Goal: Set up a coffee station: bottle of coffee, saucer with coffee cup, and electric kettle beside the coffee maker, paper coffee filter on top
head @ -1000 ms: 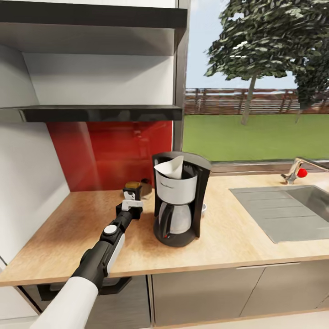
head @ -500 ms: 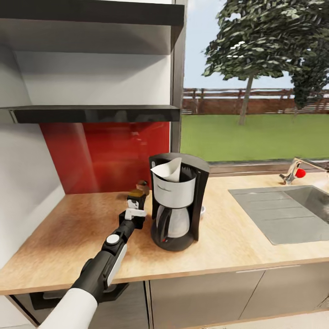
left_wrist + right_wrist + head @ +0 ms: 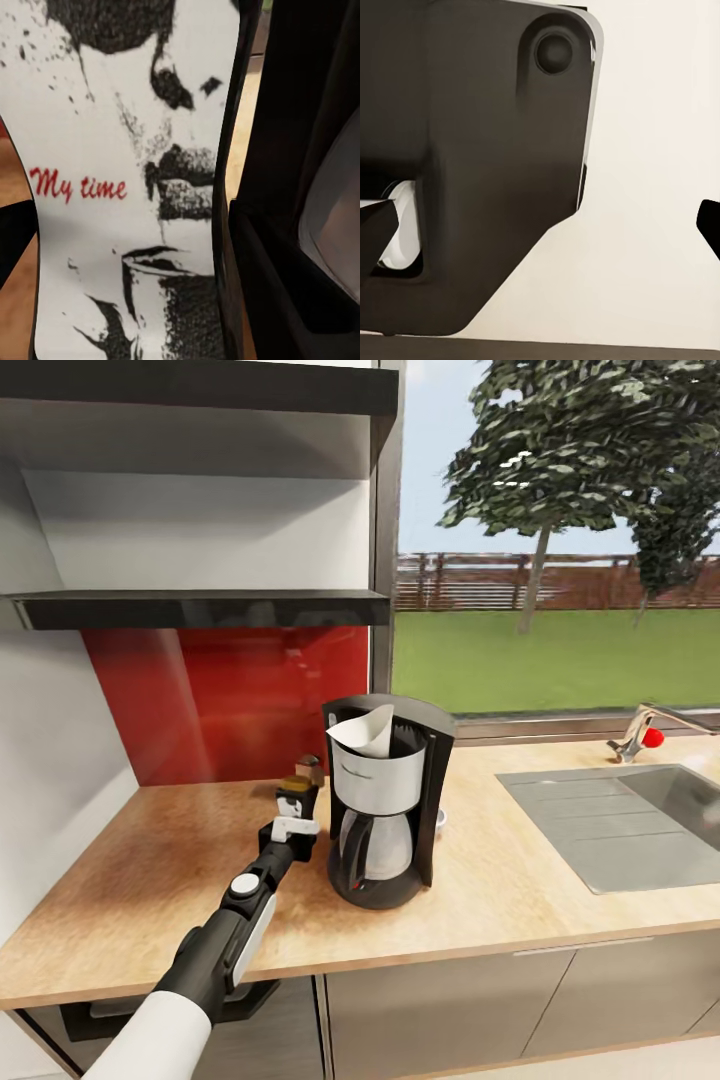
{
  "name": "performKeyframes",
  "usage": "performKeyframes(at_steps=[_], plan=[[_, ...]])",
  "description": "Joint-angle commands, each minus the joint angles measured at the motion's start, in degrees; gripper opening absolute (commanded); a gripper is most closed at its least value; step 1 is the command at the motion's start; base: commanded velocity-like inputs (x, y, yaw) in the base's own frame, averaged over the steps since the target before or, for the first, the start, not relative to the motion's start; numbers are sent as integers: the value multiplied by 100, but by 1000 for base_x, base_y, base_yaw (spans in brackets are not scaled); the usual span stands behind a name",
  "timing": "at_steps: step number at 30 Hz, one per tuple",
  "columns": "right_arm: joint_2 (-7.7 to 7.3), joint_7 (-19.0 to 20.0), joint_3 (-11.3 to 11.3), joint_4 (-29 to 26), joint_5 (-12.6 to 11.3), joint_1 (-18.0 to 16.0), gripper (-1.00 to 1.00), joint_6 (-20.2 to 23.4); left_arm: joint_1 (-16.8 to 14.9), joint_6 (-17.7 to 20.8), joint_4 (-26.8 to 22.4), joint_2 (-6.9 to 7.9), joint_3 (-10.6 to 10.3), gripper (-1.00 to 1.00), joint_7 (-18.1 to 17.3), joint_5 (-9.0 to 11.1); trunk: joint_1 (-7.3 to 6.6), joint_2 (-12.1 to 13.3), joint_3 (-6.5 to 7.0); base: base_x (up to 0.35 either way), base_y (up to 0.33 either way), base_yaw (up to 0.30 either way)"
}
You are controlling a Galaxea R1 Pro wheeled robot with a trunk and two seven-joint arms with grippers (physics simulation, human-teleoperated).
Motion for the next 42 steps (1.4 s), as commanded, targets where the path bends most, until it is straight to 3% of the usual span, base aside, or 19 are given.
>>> performKeyframes(at_steps=[1,5,18,26,42], plan=[[-4,13,44,-9,-60,2,100,-10,-3,29,2,-1,-2,-100,2,-26,26,-54,-30,0,0,0],[-4,12,44,-9,-60,2,100,-10,-3,25,34,5,-1,-100,2,-26,114,-214,-102,0,0,0],[-4,13,53,0,-60,2,100,-10,3,20,64,-2,-5,-100,7,-10,114,-214,-102,34,0,0],[-4,13,53,0,-60,2,100,-10,89,-710,280,-3,-2,-100,5,-7,114,-214,-102,17,0,0],[4,13,53,2,-57,2,100,-10,111,-762,364,-21,-10,-100,-2,9,114,-214,-102,0,0,0]])
